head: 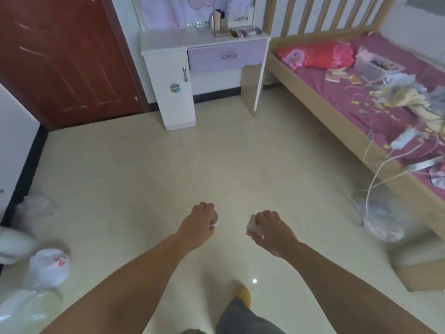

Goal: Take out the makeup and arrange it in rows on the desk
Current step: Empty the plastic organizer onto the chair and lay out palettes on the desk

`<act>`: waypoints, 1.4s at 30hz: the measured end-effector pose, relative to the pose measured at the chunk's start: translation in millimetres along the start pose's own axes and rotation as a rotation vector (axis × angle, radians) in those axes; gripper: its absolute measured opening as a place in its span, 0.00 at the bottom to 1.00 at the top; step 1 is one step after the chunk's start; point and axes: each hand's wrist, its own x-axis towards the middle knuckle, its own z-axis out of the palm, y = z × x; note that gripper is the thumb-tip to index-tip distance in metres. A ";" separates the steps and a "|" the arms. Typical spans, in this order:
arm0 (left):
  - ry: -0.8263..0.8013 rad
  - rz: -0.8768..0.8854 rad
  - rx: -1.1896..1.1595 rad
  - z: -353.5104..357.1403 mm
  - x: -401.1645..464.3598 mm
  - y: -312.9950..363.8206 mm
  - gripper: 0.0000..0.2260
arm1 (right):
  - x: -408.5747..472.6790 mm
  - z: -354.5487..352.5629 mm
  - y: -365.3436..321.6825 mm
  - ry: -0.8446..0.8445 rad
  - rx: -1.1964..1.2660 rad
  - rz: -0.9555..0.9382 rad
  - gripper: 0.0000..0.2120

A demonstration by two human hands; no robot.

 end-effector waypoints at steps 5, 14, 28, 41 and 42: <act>0.021 -0.095 -0.062 -30.2 85.8 -8.6 0.19 | 107.3 -54.2 31.9 -0.004 -0.044 -0.065 0.22; 0.078 -0.090 -0.071 -67.2 273.7 -74.2 0.19 | 315.7 -109.8 49.8 -0.020 -0.075 -0.177 0.21; 0.048 -0.025 -0.068 -189.8 594.4 -174.1 0.19 | 632.1 -228.5 79.7 -0.030 -0.111 -0.179 0.21; 0.148 -0.204 -0.207 -276.0 870.8 -242.8 0.21 | 968.7 -354.4 116.0 -0.012 -0.140 -0.326 0.22; 0.143 -0.211 -0.204 -281.3 886.3 -250.1 0.21 | 989.4 -360.4 114.6 -0.009 -0.153 -0.342 0.22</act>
